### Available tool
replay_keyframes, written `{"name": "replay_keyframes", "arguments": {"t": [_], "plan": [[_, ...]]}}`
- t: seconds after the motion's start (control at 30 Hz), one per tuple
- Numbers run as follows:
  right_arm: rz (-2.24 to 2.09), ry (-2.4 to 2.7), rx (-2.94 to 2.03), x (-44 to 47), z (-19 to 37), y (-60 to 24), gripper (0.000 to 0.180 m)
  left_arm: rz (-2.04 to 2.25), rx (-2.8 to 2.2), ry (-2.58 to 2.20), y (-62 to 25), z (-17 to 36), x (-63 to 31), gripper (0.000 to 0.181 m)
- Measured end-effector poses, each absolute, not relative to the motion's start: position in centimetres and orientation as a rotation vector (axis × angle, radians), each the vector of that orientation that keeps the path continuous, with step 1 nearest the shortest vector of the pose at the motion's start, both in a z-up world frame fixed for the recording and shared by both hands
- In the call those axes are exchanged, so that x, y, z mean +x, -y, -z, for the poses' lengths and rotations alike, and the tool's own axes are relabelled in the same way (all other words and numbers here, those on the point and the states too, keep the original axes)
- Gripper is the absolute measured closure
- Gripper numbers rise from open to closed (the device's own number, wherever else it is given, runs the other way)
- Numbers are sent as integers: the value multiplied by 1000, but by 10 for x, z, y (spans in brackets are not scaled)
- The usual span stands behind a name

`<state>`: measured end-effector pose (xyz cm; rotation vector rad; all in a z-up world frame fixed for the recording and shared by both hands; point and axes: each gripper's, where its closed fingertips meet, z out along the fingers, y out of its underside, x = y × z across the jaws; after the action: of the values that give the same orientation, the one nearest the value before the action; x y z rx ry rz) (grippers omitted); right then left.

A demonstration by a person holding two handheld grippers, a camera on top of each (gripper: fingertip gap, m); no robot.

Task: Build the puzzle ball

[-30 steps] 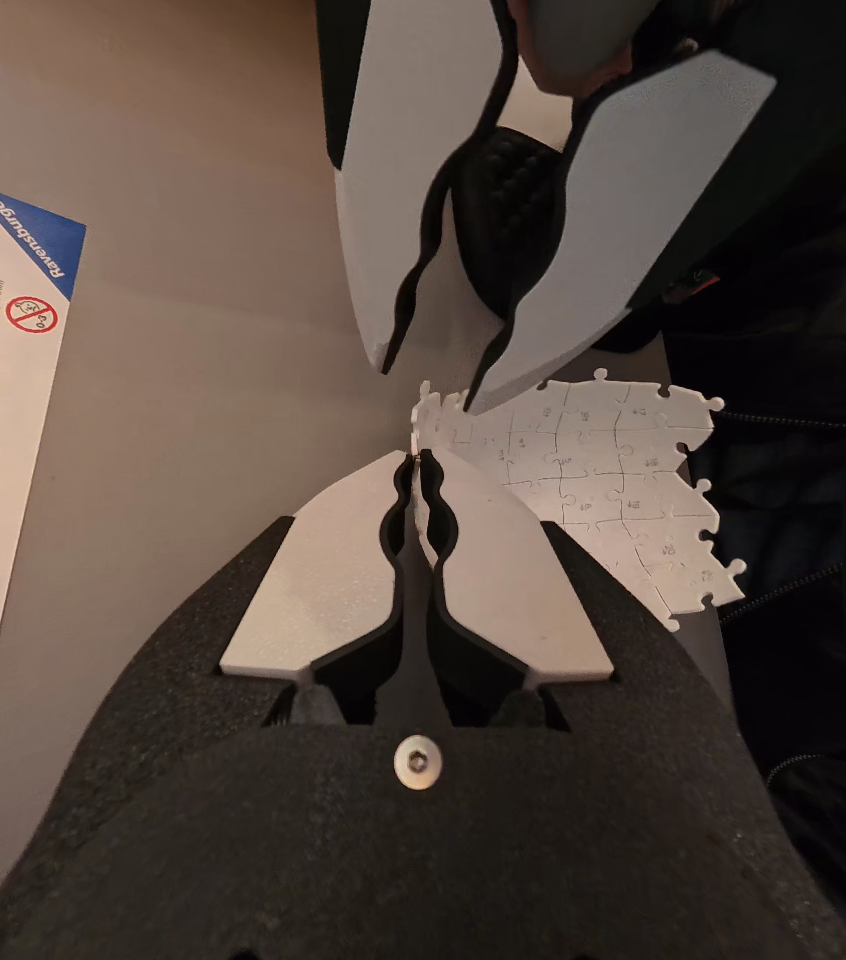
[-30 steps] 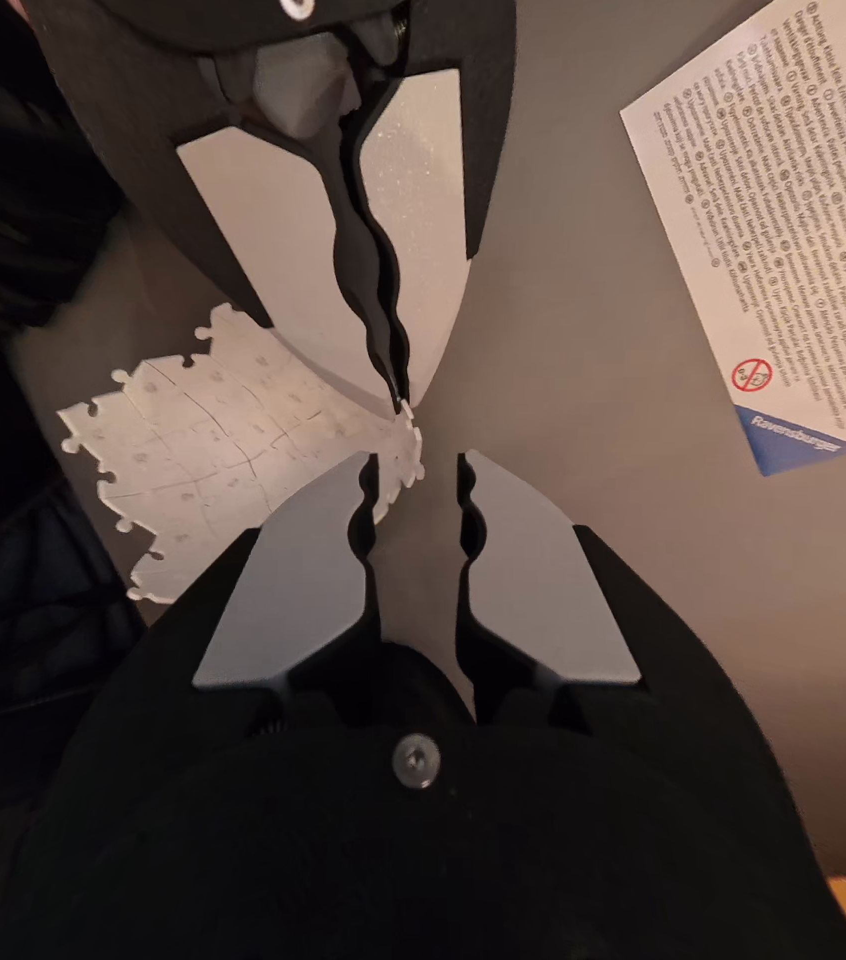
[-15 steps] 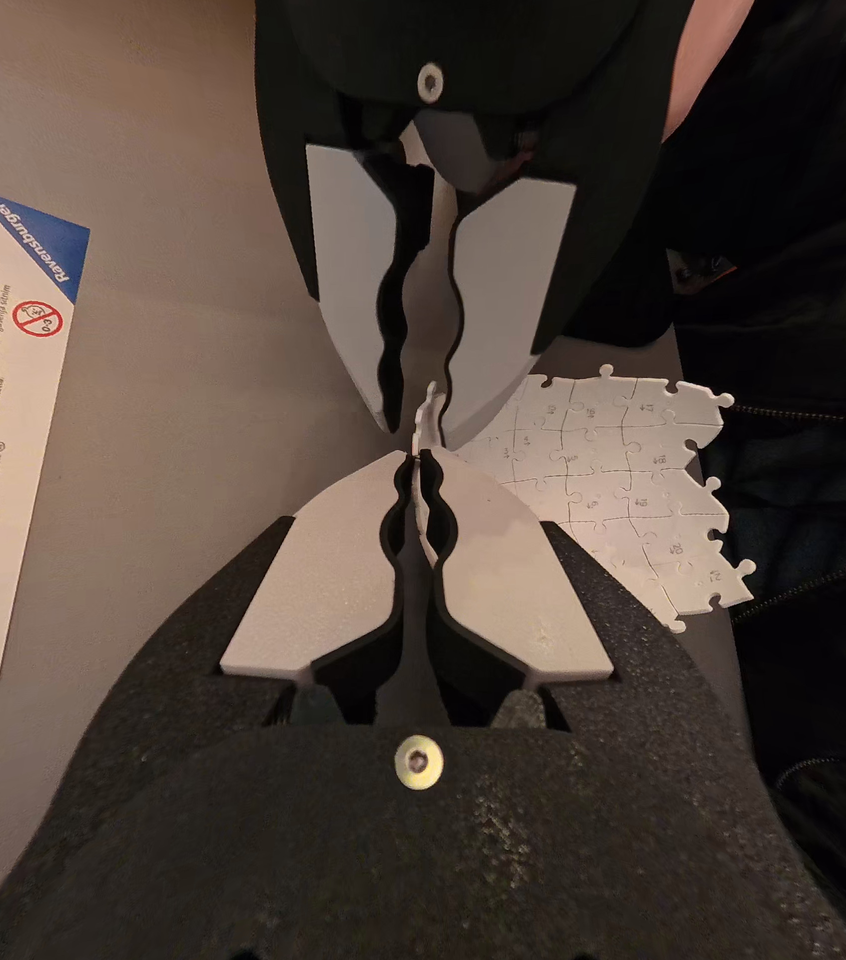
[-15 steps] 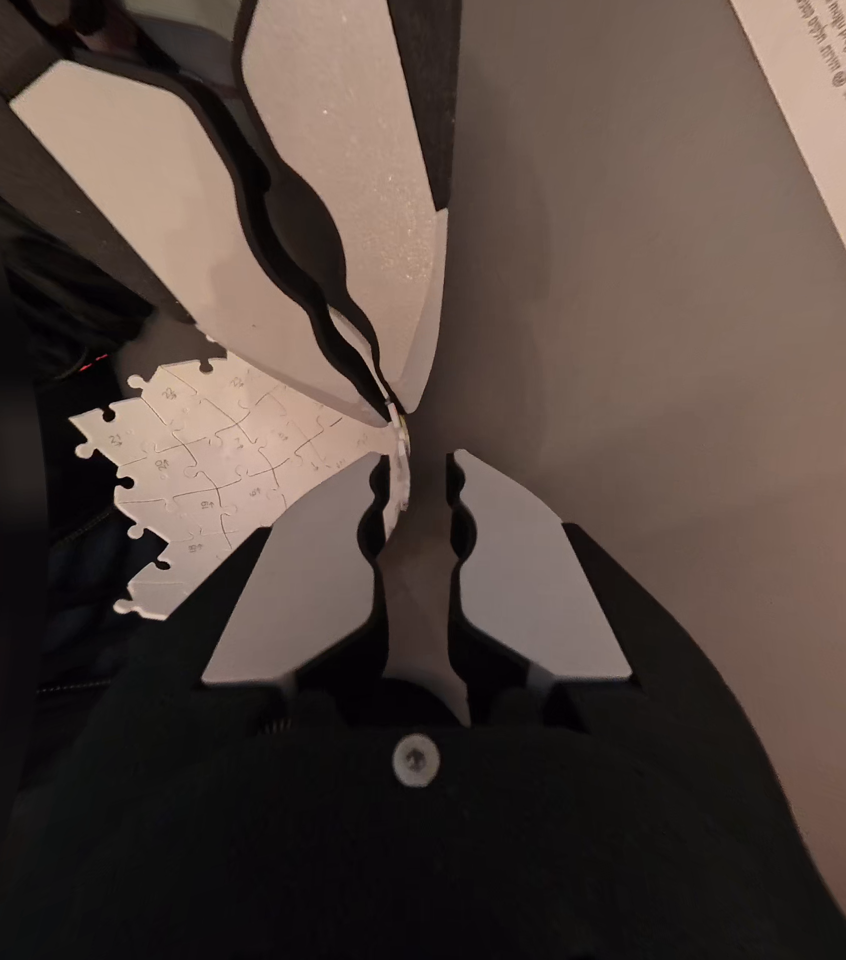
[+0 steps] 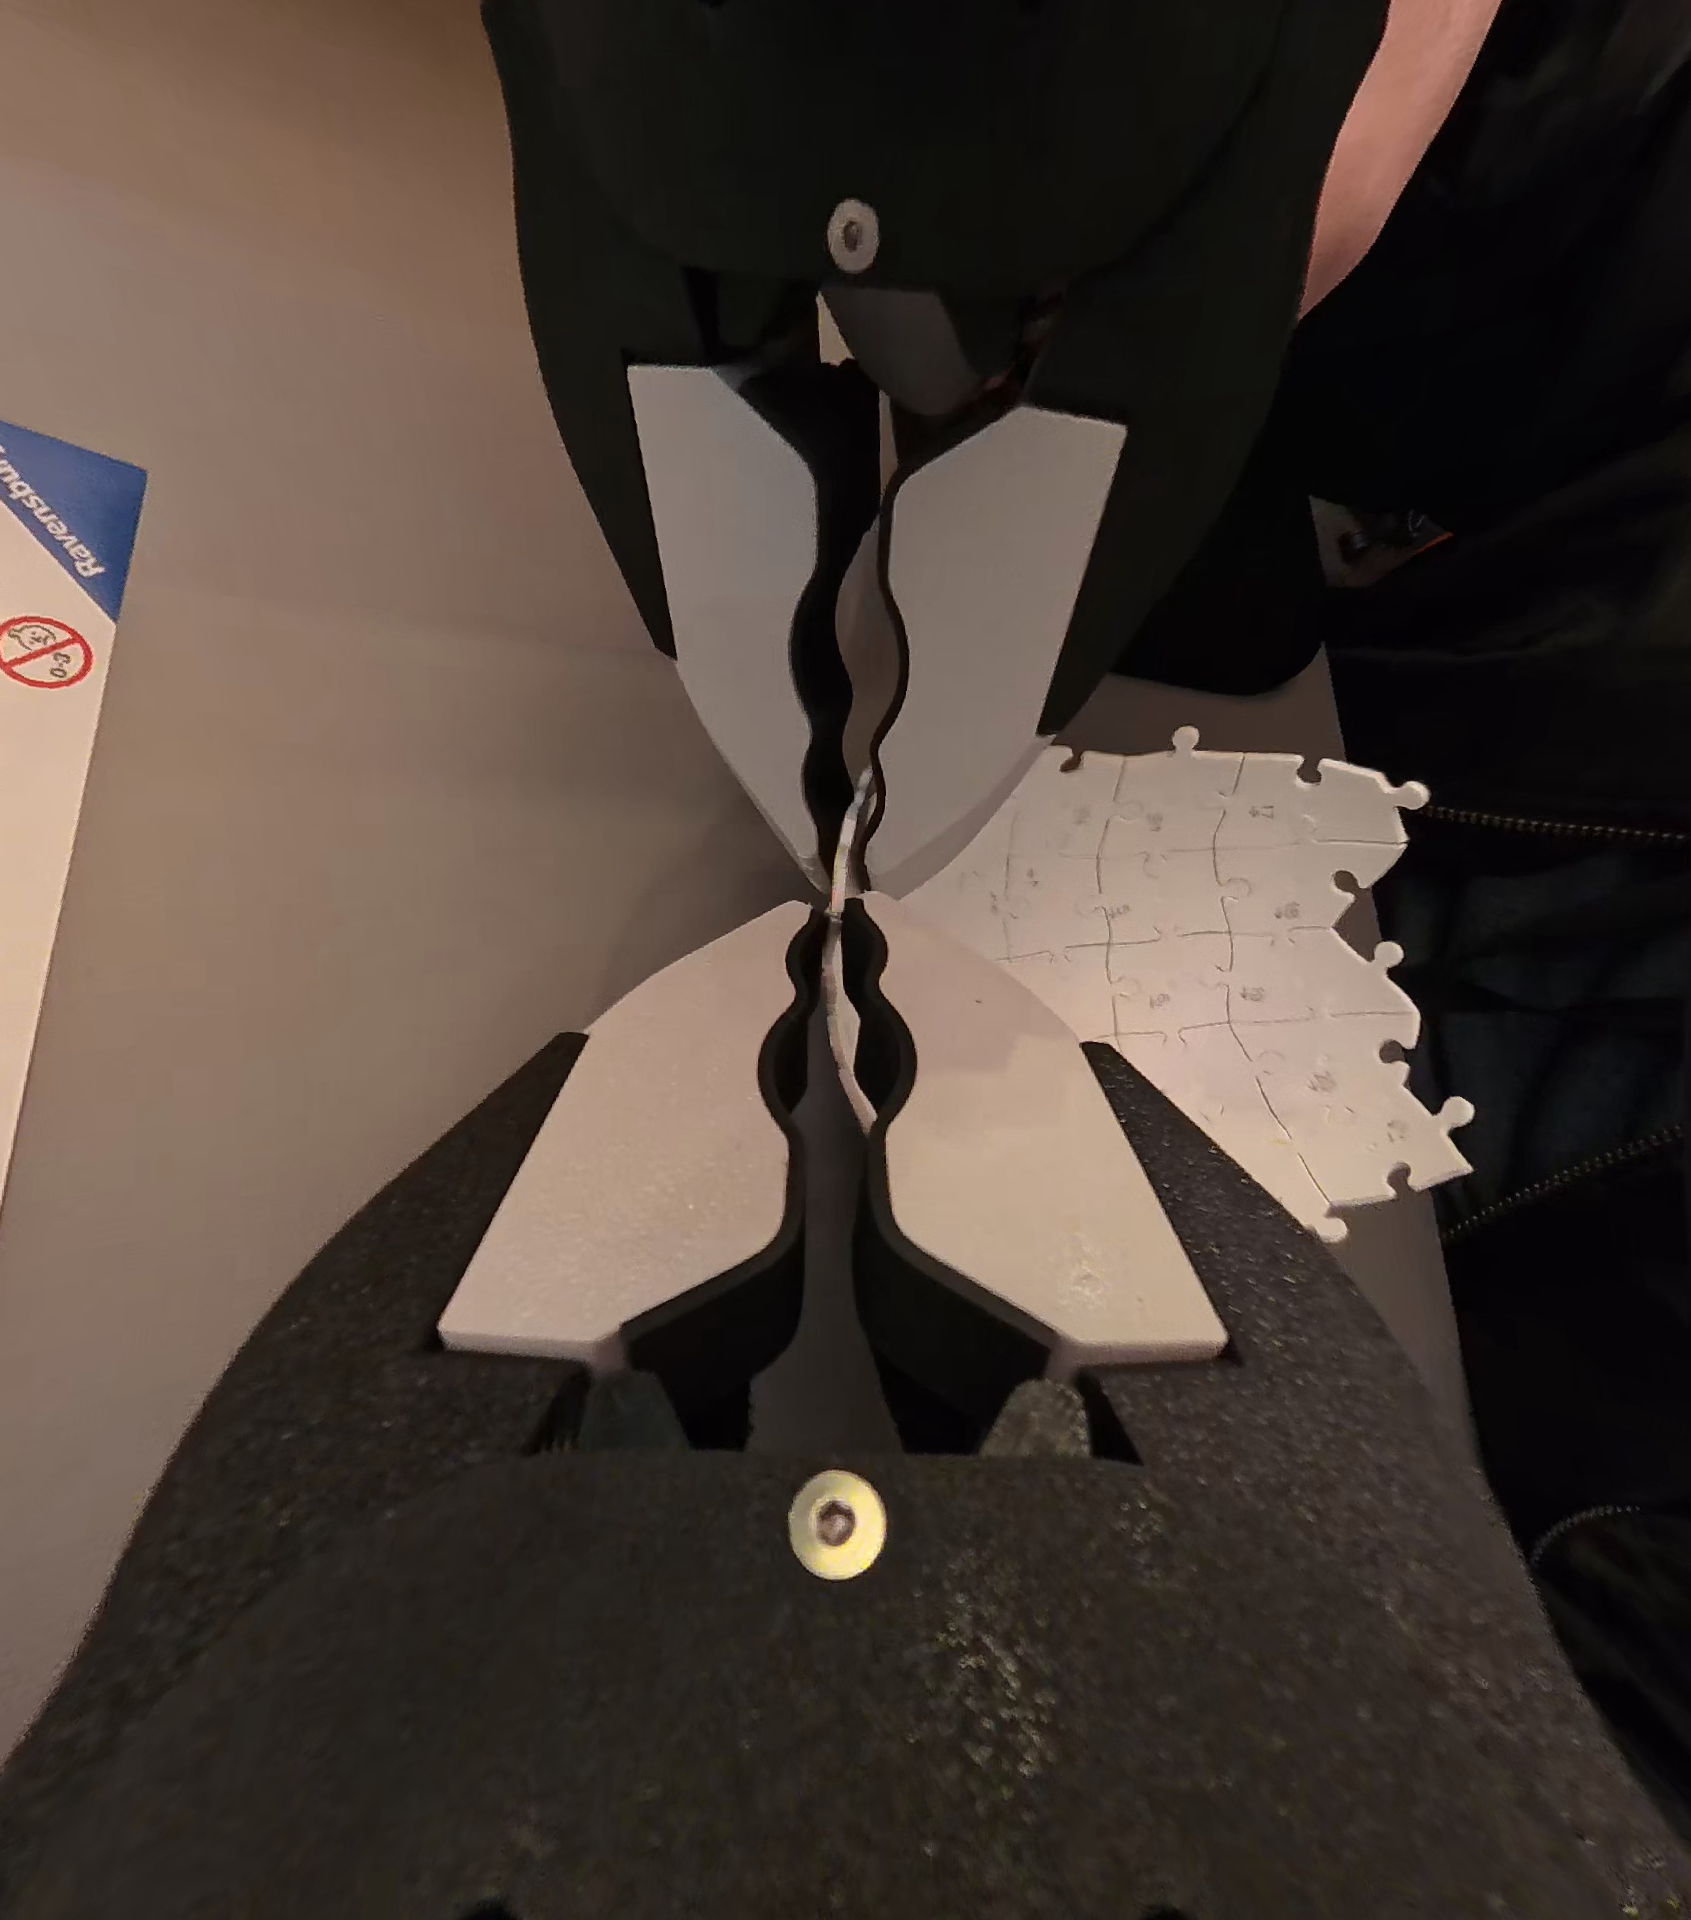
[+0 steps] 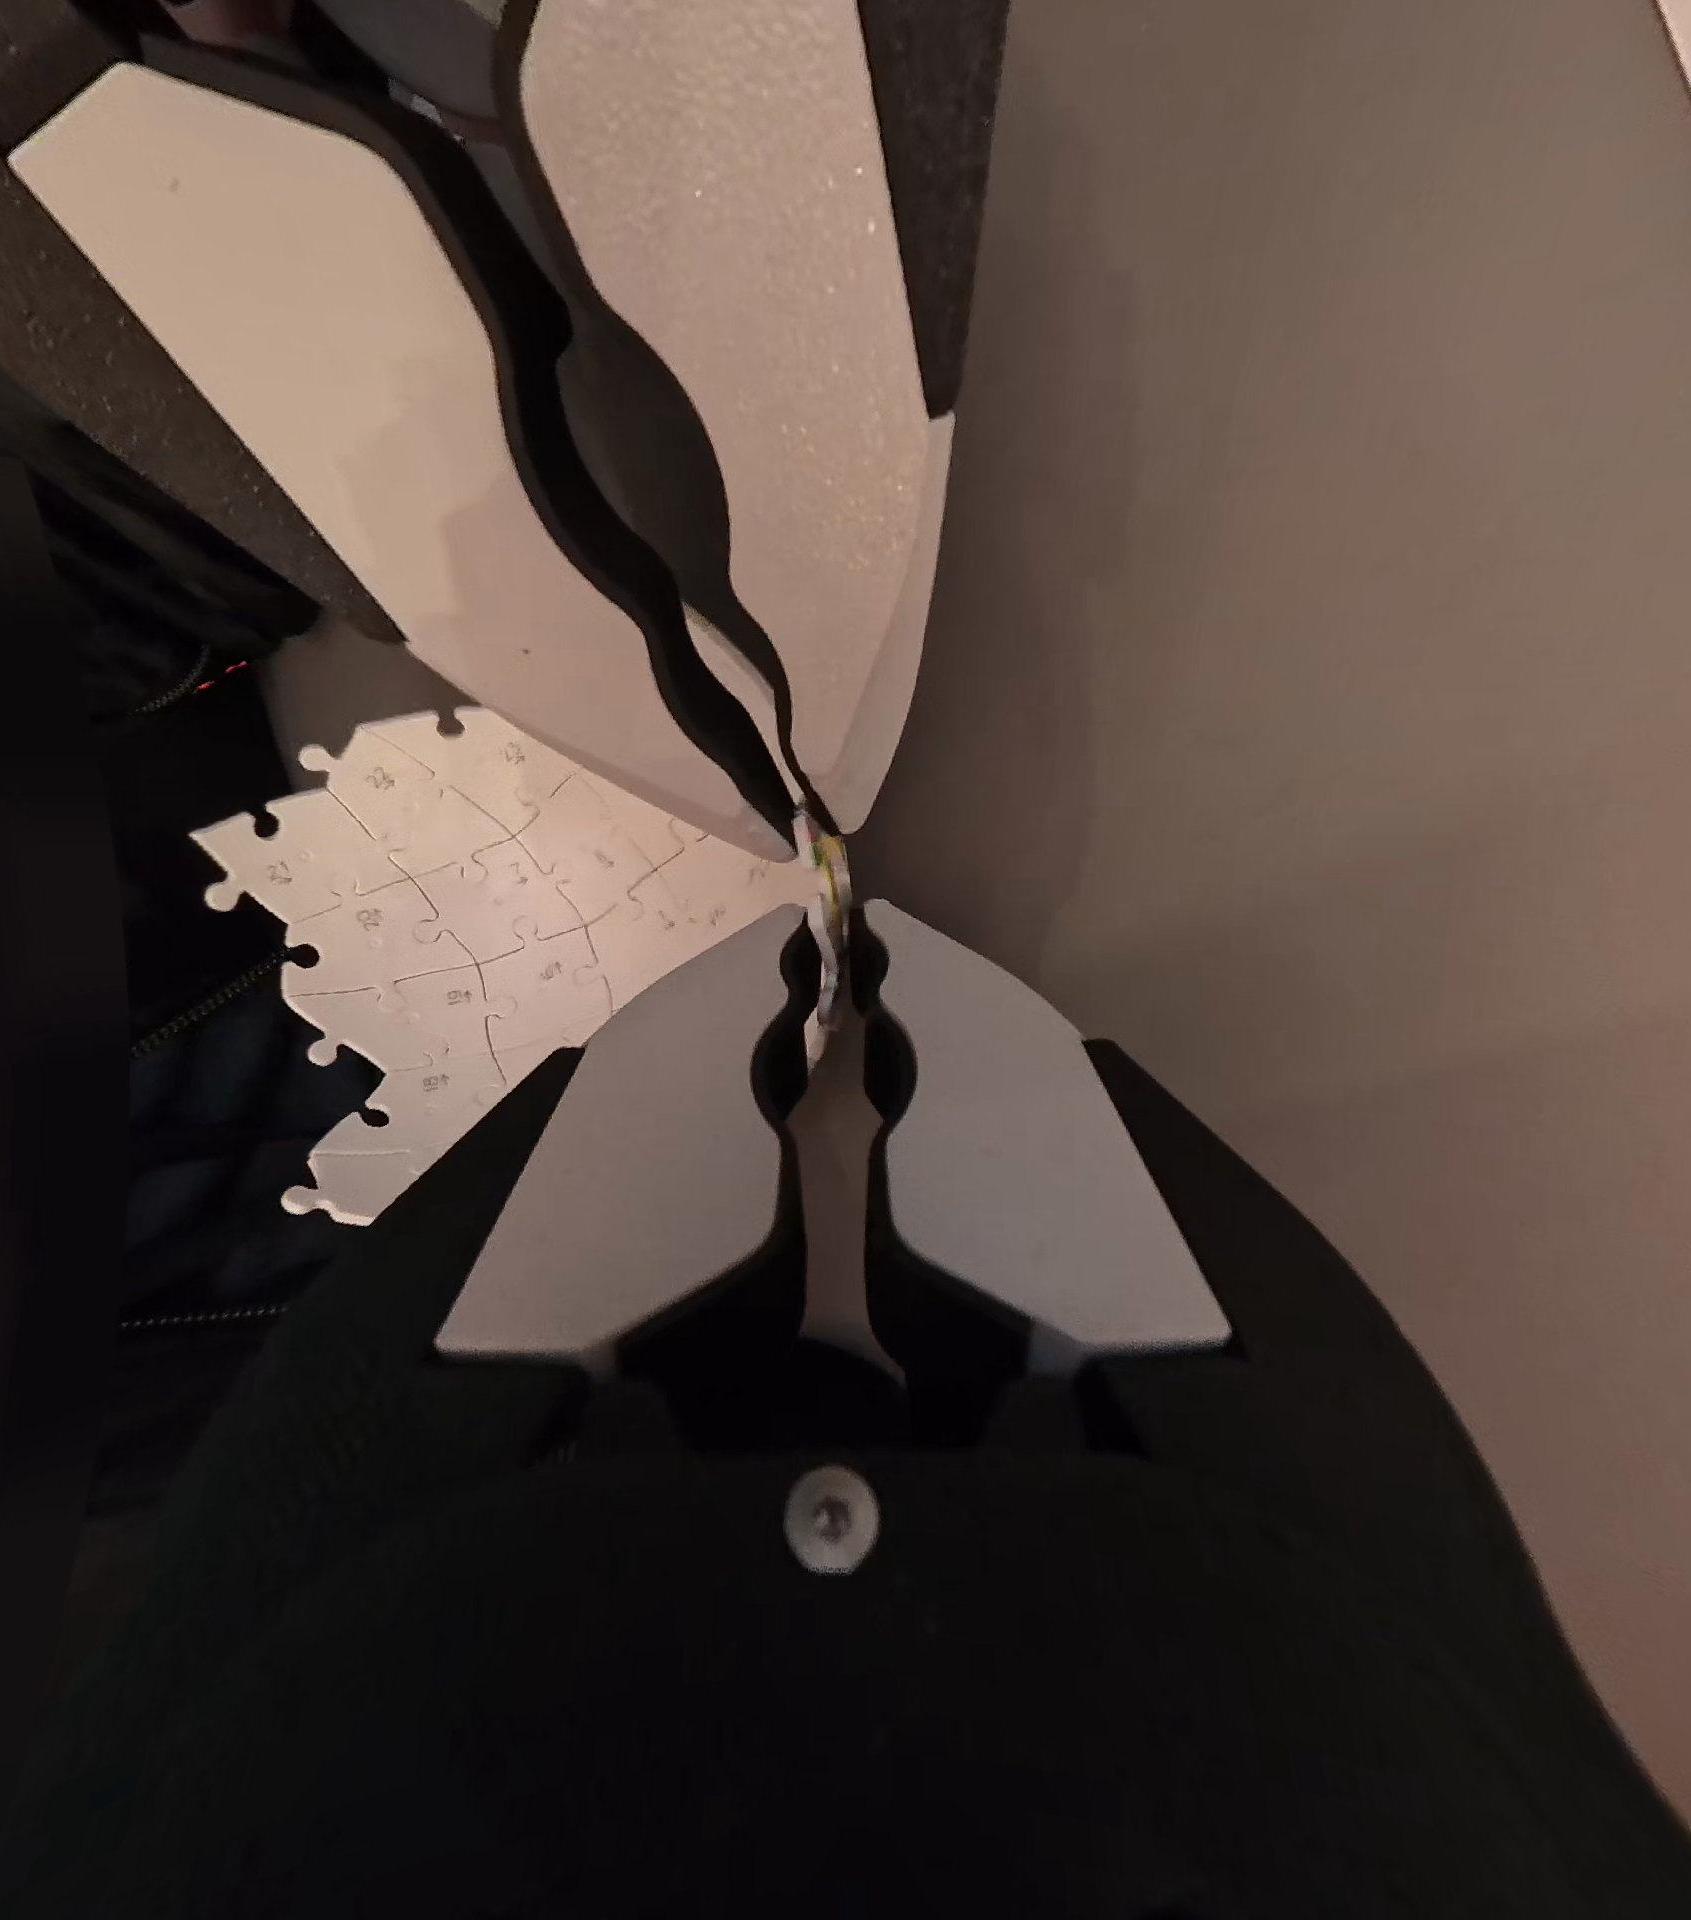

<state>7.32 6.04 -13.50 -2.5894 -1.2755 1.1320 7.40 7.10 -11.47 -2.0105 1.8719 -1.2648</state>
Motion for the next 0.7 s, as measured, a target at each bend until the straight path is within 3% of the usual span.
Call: {"name": "replay_keyframes", "arguments": {"t": [0.7], "plan": [[-1084, 1256, -2642, 82, 133, -62, 174, 1217, -1993, -1891, -72, 116, 74, 178]]}}
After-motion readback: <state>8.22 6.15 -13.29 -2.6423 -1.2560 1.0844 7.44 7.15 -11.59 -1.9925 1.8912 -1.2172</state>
